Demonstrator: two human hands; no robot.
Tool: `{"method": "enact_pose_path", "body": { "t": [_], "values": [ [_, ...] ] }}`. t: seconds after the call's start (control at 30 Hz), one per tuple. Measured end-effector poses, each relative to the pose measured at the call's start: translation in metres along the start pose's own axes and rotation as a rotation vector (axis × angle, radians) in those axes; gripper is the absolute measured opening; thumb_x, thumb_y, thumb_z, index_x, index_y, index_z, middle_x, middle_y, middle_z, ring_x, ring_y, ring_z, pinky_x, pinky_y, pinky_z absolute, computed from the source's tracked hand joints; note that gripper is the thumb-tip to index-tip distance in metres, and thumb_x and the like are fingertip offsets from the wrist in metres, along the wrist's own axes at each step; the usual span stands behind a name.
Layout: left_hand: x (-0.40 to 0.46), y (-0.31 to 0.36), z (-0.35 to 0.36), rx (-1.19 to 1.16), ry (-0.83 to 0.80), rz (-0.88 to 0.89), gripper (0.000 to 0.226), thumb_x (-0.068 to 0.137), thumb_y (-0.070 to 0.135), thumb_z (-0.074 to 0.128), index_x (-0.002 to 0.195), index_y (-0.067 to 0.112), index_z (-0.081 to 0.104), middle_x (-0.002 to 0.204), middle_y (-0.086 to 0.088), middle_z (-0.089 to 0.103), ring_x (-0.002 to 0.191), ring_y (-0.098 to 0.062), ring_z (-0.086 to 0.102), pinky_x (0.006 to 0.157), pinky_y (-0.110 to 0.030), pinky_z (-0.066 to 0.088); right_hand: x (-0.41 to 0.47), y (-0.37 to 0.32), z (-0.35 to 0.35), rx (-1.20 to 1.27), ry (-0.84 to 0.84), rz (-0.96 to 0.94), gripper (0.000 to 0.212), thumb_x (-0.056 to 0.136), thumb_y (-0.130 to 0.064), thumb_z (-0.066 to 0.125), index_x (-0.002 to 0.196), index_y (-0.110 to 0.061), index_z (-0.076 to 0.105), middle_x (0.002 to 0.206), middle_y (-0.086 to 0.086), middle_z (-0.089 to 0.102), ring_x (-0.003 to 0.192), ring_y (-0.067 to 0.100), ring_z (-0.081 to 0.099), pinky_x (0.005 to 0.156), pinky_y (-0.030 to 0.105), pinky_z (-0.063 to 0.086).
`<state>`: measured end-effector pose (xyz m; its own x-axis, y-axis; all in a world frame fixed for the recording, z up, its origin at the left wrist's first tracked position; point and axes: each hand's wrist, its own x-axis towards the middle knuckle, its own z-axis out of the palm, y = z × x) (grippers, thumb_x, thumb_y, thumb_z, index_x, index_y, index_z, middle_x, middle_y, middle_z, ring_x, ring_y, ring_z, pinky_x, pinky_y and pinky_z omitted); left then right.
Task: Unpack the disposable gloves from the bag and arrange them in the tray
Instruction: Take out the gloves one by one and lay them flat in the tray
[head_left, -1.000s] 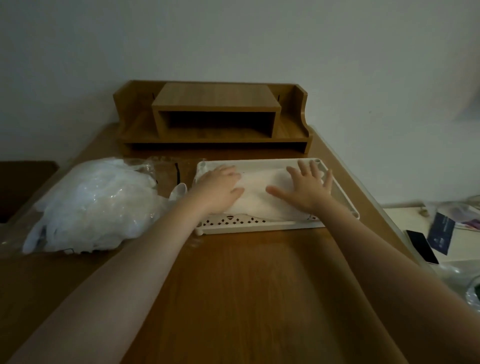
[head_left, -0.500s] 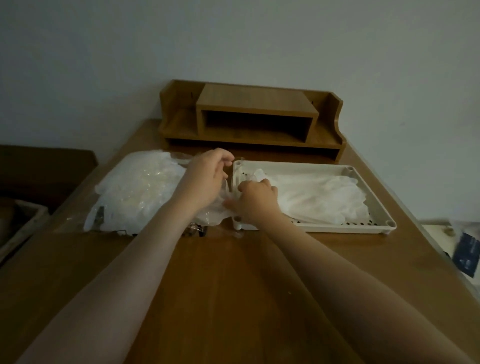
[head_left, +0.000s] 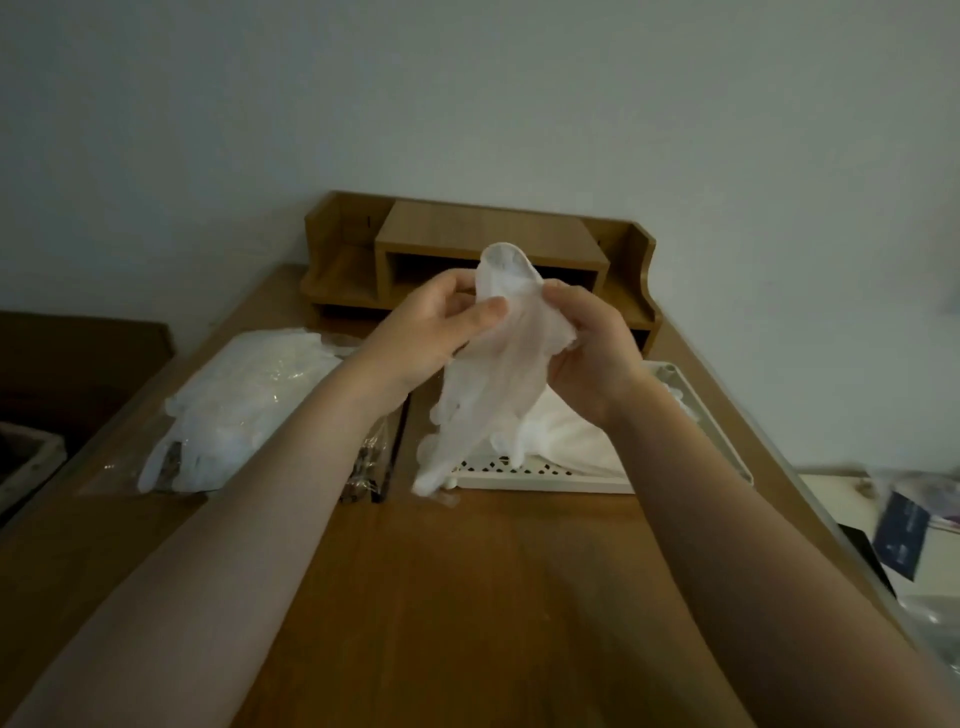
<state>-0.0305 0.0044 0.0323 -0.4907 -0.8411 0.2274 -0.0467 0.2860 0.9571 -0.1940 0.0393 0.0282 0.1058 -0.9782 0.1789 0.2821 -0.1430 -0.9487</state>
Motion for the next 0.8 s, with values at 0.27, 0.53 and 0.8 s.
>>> {"method": "enact_pose_path", "body": {
  "t": [0.27, 0.53, 0.8],
  "values": [
    [0.008, 0.024, 0.023, 0.042, -0.061, -0.017, 0.014, 0.094, 0.023, 0.055, 0.101, 0.018, 0.065, 0.087, 0.001, 0.07, 0.079, -0.012, 0.066, 0.073, -0.03, 0.053, -0.011, -0.02, -0.024, -0.089, 0.103, 0.142, 0.038, 0.092, -0.034, 0.054, 0.114, -0.004, 0.06, 0.098, 0.011, 0.065, 0.091, 0.026, 0.064, 0.079, 0.036, 0.053],
    [0.012, 0.028, 0.042, -0.581, -0.083, -0.203, 0.022, 0.096, 0.021, 0.041, 0.104, 0.006, 0.057, 0.089, -0.012, 0.058, 0.082, -0.022, 0.059, 0.071, -0.03, 0.049, -0.025, -0.015, -0.041, 0.224, 0.27, 0.175, 0.064, 0.084, -0.059, 0.05, 0.124, -0.012, 0.062, 0.134, 0.012, 0.057, 0.122, 0.03, 0.055, 0.107, 0.046, 0.039],
    [0.019, 0.022, 0.043, -0.77, -0.009, -0.264, 0.032, 0.091, 0.026, 0.038, 0.11, 0.004, 0.052, 0.093, -0.01, 0.06, 0.083, -0.021, 0.06, 0.075, -0.033, 0.05, -0.043, -0.005, -0.041, 0.074, 0.142, 0.162, 0.044, 0.084, -0.037, 0.063, 0.117, -0.009, 0.058, 0.105, 0.008, 0.065, 0.101, 0.027, 0.062, 0.084, 0.038, 0.054]
  ]
}}
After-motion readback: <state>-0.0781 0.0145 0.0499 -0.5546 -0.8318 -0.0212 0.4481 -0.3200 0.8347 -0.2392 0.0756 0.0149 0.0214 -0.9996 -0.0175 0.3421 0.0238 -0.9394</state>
